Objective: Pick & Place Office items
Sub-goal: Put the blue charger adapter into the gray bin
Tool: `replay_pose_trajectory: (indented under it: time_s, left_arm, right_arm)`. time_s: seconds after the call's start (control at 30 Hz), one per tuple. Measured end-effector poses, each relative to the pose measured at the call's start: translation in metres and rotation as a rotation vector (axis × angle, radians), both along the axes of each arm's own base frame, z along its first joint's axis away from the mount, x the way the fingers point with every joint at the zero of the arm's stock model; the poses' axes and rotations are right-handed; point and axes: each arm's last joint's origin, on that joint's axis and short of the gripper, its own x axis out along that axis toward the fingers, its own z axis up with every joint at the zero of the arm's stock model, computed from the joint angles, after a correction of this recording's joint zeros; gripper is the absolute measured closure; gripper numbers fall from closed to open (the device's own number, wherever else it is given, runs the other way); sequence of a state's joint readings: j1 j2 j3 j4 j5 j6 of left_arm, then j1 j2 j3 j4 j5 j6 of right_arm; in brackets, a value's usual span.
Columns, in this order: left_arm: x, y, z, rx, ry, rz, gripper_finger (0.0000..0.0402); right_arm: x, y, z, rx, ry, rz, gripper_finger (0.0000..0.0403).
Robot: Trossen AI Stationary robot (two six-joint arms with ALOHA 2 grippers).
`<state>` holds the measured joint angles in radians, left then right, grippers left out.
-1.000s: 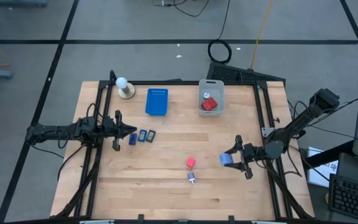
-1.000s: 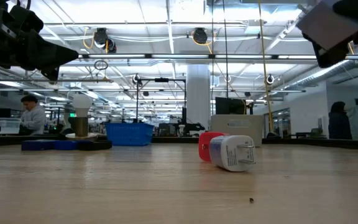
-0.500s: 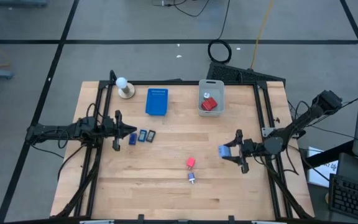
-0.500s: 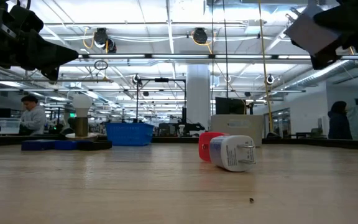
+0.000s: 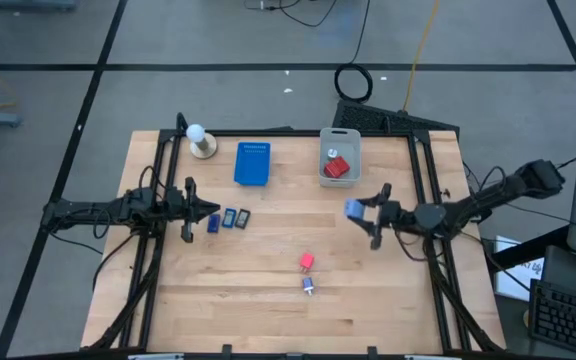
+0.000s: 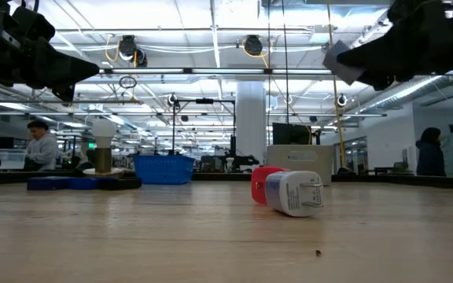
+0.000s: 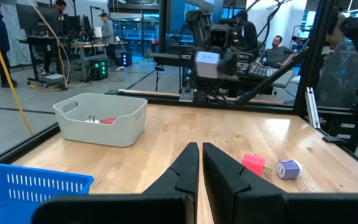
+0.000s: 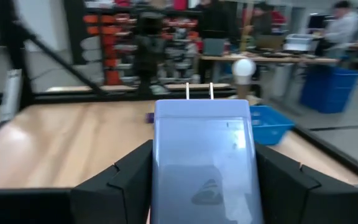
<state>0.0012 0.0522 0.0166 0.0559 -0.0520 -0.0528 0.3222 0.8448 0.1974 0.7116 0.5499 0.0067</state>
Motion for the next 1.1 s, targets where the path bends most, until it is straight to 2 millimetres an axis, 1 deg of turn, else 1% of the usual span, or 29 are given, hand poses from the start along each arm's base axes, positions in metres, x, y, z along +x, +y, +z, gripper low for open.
replay_pose_trajectory:
  time_s: [0.17,0.27,0.43,0.57,0.7,0.9,1.1]
  left_arm:
    - [0.000,0.000,0.000,0.000,0.000,0.000,0.0380]
    - [0.000,0.000,0.000,0.000,0.000,0.000,0.0380]
    - [0.000,0.000,0.000,0.000,0.000,0.000,0.0380]
    - [0.000,0.000,0.000,0.000,0.000,0.000,0.0380]
    - [0.000,0.000,0.000,0.000,0.000,0.000,0.0380]
    - [0.000,0.000,0.000,0.000,0.000,0.000,0.0380]
    - [0.000,0.000,0.000,0.000,0.000,0.000,0.0380]
  right_arm:
    - [0.003,-0.019,0.000,0.004,0.003,-0.109,0.0188]
    - [0.005,-0.029,-0.001,0.010,0.003,-0.144,0.0184]
    - [0.005,-0.046,-0.002,0.055,-0.001,-0.241,0.0193]
    - [0.004,-0.056,-0.004,0.108,-0.001,-0.311,0.0189]
    - [0.003,-0.063,-0.006,0.168,-0.011,-0.351,0.0187]
    - [0.002,-0.067,-0.005,0.204,-0.033,-0.376,0.0190]
    - [0.005,-0.075,-0.015,0.278,-0.001,-0.432,0.0189]
